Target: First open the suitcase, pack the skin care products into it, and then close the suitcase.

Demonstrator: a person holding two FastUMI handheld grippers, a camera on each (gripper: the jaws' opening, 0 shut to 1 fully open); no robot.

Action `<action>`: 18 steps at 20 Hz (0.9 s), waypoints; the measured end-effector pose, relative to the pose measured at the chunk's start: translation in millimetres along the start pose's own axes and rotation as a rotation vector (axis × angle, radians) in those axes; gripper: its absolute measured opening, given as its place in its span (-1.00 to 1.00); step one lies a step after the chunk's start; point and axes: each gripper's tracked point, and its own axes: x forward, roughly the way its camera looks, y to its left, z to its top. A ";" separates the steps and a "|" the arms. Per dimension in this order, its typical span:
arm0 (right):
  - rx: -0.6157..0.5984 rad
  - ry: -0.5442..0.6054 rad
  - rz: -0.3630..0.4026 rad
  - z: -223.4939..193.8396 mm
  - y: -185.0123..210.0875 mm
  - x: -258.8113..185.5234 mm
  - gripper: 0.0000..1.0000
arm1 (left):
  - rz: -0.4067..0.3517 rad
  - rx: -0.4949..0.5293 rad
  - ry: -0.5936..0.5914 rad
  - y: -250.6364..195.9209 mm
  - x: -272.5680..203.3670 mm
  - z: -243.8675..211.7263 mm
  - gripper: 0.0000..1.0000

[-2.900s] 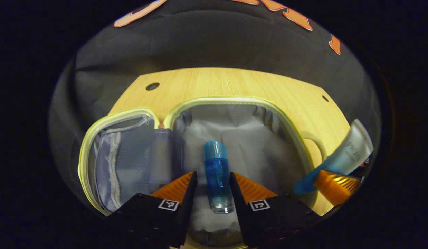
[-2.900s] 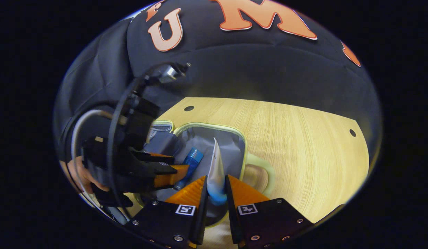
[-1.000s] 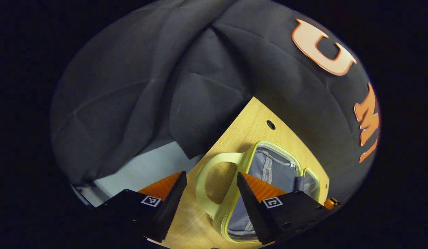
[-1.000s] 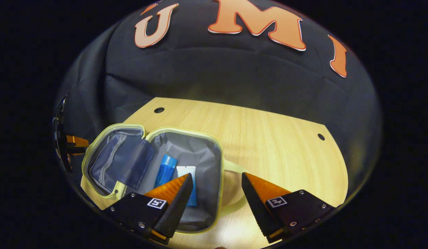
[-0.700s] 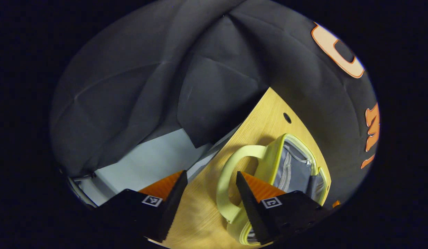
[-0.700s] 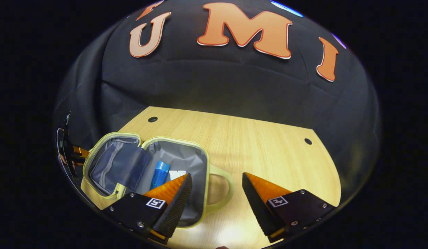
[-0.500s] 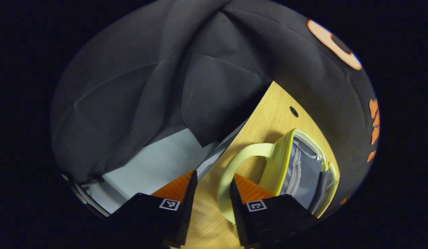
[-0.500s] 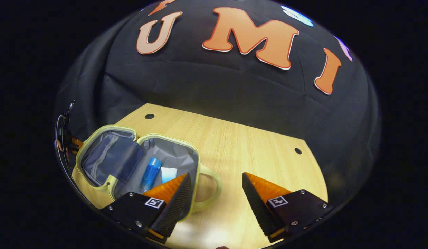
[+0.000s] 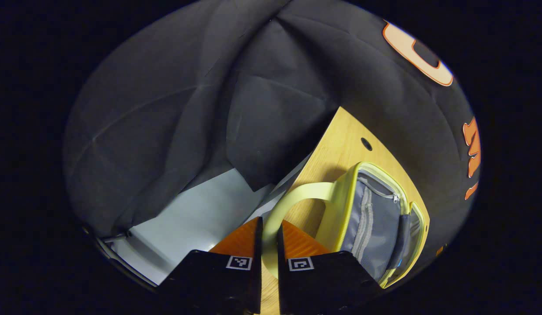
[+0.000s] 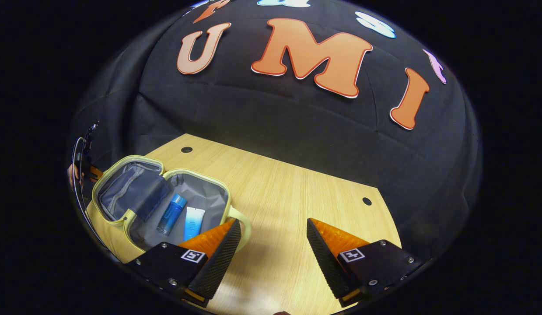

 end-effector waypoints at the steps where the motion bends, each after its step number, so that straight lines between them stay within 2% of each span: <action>1: 0.003 0.005 0.002 -1.7 -1.1 0.7 0.92 | -0.012 0.013 -0.011 -3.1 -4.3 2.5 -0.69; 3: 0.005 0.011 0.013 -3.7 2.0 -0.8 0.92 | -0.043 0.045 -0.030 -12.4 -15.9 8.5 -0.69; 4: -0.003 0.005 0.017 -2.2 3.9 -1.0 0.92 | -0.044 0.072 -0.042 -17.0 -23.1 9.5 -0.85; 8: -0.028 -0.005 0.037 0.3 10.7 -1.9 0.92 | -0.048 0.224 -0.177 -39.9 -61.8 33.9 -0.87; 14: 0.001 -0.035 0.057 14.3 1.5 -3.3 0.92 | -0.134 0.397 -0.354 -121.9 -142.8 70.9 -0.87; 18: 0.015 -0.060 0.077 19.8 -9.0 -5.1 0.92 | -0.148 0.464 -0.375 -172.9 -177.7 65.0 -0.87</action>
